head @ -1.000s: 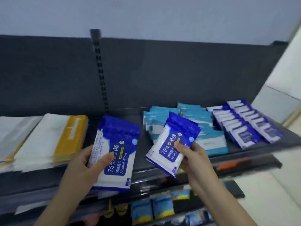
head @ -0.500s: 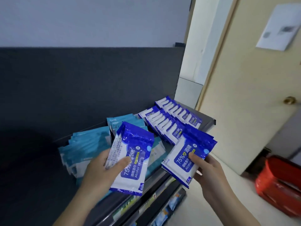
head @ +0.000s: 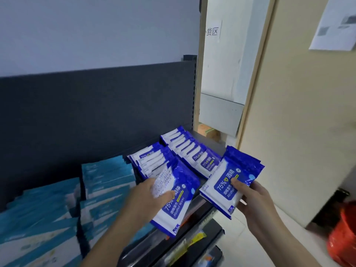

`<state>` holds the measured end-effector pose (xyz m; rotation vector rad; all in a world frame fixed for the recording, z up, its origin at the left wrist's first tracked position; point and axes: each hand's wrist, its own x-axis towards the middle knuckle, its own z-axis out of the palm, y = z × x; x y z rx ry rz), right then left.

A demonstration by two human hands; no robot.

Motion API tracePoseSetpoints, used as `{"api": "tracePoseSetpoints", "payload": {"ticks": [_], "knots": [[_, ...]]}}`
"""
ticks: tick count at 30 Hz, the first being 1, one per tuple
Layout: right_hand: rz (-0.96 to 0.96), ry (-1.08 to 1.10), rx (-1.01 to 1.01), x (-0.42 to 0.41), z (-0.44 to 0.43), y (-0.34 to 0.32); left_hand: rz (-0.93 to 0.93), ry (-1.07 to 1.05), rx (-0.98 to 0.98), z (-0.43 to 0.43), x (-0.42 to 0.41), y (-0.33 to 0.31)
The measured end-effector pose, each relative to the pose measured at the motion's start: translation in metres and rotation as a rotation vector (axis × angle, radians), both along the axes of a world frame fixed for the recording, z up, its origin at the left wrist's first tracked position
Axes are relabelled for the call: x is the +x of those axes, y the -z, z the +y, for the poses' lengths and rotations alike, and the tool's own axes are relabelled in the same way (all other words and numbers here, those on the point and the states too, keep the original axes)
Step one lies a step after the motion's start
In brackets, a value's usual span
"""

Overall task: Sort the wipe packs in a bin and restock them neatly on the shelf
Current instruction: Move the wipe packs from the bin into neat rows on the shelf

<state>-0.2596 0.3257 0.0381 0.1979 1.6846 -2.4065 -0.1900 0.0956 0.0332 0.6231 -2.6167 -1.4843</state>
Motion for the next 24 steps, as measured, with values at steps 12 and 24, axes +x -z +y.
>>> {"api": "tracePoseSetpoints", "payload": {"ticks": [12,24], "knots": [[-0.109,-0.196,0.049,-0.128,0.002,0.027,-0.206,-0.085,-0.275,0.02,-0.057,0.01],[-0.204,-0.077,0.215,-0.178,-0.043,0.051,-0.306,0.024,-0.393,-0.021,-0.116,0.016]]}}
